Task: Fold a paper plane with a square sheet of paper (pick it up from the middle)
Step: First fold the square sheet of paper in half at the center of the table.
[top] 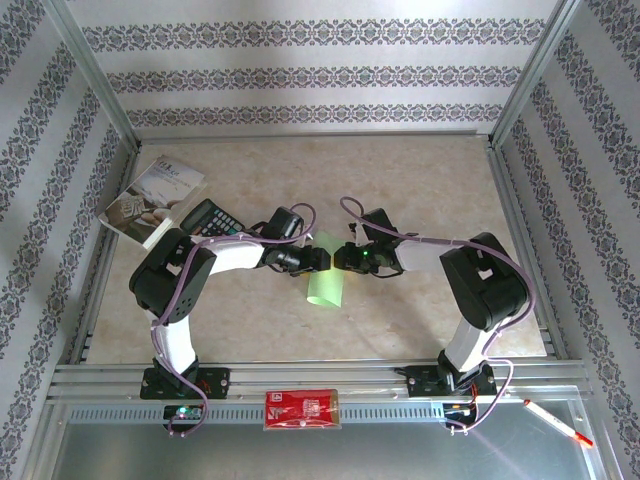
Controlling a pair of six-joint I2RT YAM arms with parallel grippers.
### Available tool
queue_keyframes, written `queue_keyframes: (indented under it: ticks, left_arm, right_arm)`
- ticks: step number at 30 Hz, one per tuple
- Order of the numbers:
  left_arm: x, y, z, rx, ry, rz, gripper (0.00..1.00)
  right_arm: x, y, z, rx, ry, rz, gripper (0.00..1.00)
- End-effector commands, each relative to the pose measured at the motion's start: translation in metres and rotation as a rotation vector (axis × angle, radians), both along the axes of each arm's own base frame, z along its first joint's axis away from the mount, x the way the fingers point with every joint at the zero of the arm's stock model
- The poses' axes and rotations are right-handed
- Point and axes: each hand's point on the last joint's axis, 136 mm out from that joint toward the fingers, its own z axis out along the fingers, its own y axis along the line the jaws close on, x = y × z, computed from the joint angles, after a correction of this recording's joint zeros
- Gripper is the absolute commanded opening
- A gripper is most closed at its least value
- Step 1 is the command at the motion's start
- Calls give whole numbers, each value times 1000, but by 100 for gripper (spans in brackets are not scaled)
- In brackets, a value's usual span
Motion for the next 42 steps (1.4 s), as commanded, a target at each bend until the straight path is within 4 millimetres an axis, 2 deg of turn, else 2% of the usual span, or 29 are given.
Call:
queue_keyframes:
  ticks: [1,11,18,23,31,42]
  left_arm:
    - [-18,36,-31,207,67,19,60]
    - [-22,45,-32,308,53,-11,65]
    - [-23,45,-32,329,44,-17,50]
    - [-23,47,-33,327,39,3,41]
    - [-24,40,-33,271,51,25,34]
    - [-29,36,-30,188,106,25,27]
  right_arm:
    - [7,13,4,19,-19,8,28]
    - [7,20,2,35,-13,12,27]
    - [12,26,6,62,-22,22,27]
    - [15,22,21,75,-52,31,32]
    - [10,0,33,52,-72,34,36]
    - [-1,-10,36,14,-64,78,38]
